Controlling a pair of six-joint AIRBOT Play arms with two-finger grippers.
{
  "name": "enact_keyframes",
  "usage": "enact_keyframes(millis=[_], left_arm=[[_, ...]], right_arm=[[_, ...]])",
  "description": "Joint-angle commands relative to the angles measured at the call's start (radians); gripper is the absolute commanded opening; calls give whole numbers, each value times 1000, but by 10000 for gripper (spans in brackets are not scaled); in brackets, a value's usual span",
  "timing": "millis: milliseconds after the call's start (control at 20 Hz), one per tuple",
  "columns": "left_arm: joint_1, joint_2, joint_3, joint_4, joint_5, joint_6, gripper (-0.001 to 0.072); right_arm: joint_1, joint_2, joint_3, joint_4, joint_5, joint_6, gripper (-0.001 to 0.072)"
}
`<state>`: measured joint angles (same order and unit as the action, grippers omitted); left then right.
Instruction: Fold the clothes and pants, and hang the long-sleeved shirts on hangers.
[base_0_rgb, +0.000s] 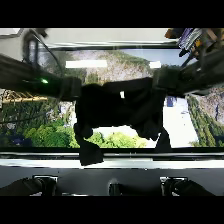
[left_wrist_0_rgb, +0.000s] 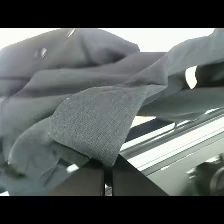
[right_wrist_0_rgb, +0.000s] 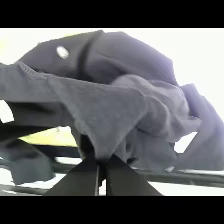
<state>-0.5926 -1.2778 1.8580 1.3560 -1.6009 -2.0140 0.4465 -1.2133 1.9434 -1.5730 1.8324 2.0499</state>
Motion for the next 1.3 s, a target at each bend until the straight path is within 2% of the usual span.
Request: enact_keyframes(millis=[0, 200, 400, 500, 550, 600, 650, 800, 900, 950, 1100, 1200, 1250], left_arm=[[-3, -1, -227, 8, 71, 17, 18], [-1, -3, -533, -69, 303, 15, 18], [0, -4, -653, -100, 386, 14, 19], [14, -3, -656, -100, 399, 16, 24], [31, 0, -655, -100, 396, 17, 81], [59, 7, -655, -101, 389, 27, 280], [96, 20, -654, -100, 371, 60, 445], [310, 105, -657, -62, 281, 185, 580], [532, 169, -657, 0, 285, 253, 580], [649, 186, -656, -5, 285, 321, 579], [953, 188, -658, 13, 257, 622, 576], [1088, 176, -663, 14, 261, 714, 576], [1133, 163, -664, 14, 303, 711, 576]], right_arm=[[2, -4, -193, -13, -79, -45, 29], [103, -5, -466, -26, -309, 24, 29], [210, -5, -693, -100, -455, 194, 29], [225, -5, -733, -104, -486, 225, 29], [225, -4, -734, -104, -485, 225, 29], [225, -3, -733, -105, -484, 225, 29], [225, -2, -733, -105, -482, 225, 29], [225, -2, -733, -92, -465, 220, 29], [225, -2, -733, -85, -459, 220, 29], [225, -2, -733, -84, -459, 220, 29], [225, -2, -733, -85, -452, 216, 29], [225, -2, -733, -85, -446, 216, 29], [225, -2, -733, -85, -443, 216, 29]])
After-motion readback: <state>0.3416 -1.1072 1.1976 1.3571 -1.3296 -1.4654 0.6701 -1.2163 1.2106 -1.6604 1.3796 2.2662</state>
